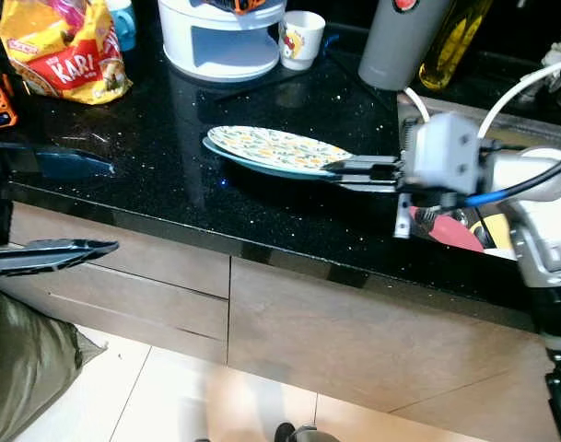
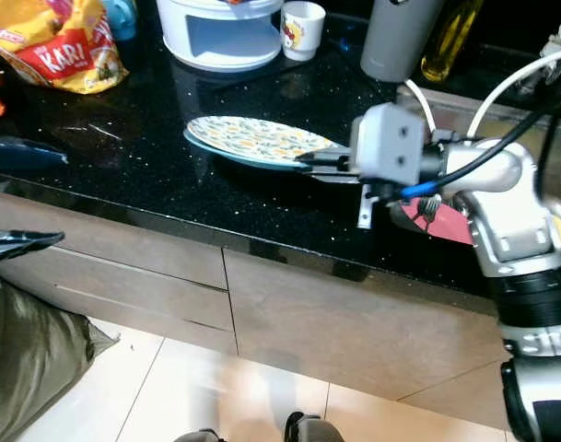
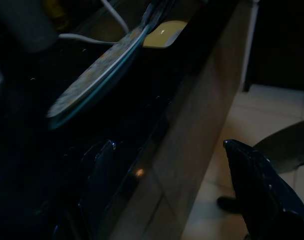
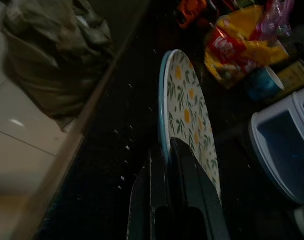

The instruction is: Kitchen organization

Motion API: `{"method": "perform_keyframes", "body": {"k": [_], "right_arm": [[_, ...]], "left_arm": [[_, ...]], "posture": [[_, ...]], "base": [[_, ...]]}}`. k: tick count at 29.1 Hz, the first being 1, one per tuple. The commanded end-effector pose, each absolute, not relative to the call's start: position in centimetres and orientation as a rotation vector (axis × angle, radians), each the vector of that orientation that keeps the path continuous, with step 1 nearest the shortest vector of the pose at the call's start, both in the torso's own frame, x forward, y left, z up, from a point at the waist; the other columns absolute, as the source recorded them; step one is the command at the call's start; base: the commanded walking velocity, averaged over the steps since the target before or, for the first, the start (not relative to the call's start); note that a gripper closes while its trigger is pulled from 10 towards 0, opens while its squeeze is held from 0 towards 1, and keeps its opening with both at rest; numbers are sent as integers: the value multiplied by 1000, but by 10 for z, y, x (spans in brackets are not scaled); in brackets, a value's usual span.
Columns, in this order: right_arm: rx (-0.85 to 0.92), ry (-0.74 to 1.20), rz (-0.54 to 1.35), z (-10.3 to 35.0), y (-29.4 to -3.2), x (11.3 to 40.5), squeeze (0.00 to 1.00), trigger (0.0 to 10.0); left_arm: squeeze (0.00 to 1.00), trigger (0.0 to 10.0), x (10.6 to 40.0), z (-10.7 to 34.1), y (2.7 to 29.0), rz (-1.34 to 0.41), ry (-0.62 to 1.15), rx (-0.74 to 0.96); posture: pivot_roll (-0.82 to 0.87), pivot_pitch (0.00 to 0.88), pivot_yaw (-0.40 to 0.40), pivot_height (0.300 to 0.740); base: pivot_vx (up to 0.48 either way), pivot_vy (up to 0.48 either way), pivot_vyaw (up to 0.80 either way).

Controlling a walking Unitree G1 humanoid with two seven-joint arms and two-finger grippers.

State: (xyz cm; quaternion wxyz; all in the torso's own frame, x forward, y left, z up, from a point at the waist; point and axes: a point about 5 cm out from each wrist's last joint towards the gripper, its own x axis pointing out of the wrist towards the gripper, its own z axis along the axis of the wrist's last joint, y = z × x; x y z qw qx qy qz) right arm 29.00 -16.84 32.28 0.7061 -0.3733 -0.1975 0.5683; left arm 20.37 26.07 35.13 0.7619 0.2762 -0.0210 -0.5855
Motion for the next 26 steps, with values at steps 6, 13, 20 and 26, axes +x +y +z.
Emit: {"method": "perform_keyframes", "body": {"k": [6, 13, 20, 26], "right_arm": [[-748, -528, 1314, 357, -195, 271, 0, 0], [-677, -519, 1474, 366, -206, 250, 0, 0], [-739, -417, 1467, 356, -206, 253, 0, 0], [-769, -380, 1551, 357, -202, 243, 0, 0]], "left_arm": [[0, 10000, 194, 381, 264, -1327, 5, 746], [0, 10000, 188, 405, 265, -1348, -40, 794], [0, 10000, 189, 416, 269, -1303, -90, 827], [0, 10000, 194, 423, 289, -1192, -38, 860]], "posture": [[157, 120, -52, 740], [165, 124, -46, 740], [166, 133, -43, 740], [167, 140, -45, 740]], "base": [[0, 0, 0], [0, 0, 0], [0, 0, 0], [0, 0, 0]]}}
